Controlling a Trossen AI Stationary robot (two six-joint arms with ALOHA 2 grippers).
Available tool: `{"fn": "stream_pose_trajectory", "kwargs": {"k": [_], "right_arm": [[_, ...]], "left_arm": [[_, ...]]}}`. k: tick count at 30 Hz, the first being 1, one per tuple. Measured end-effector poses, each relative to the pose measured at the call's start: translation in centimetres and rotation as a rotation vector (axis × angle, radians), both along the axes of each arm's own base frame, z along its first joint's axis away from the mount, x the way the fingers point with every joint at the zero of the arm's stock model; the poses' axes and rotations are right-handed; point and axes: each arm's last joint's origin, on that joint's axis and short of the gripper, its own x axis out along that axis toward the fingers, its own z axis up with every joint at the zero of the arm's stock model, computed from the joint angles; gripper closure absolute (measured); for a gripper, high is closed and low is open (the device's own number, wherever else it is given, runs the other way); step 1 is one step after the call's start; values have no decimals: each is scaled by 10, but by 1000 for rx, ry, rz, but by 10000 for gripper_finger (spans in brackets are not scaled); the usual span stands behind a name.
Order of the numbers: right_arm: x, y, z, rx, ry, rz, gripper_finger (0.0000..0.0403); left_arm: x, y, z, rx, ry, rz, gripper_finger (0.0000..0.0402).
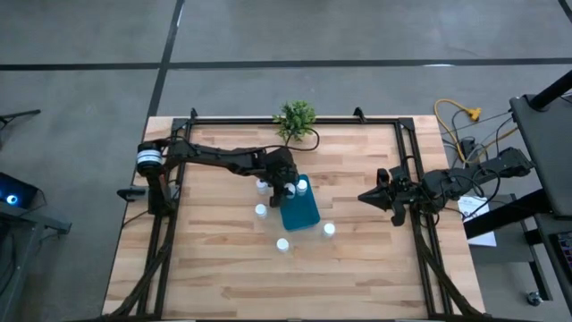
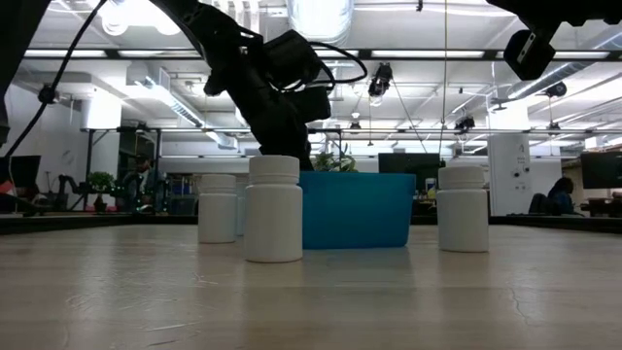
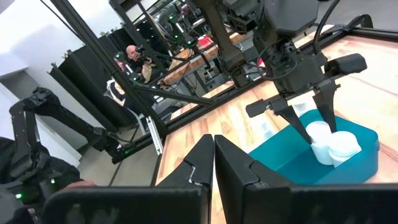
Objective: Pick and place pill bottles into a basket
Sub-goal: Put the white medicine bottle into the blue bin
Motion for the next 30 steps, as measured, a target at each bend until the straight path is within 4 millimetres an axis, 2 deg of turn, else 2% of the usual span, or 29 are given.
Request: {"fn": "stream_pose_trajectory", "kwargs": {"k": [18,24,30], "right_arm": [[0,0,0,0,-1,0,394],[0,0,0,0,0,0,394],[0,0,0,-1,0,0,394]], "left_arm": [[-2,1,0,5,15,6,253],[-3,1,-2,14,33,16,210],[-3,1,-2,13,35,17,199]]}}
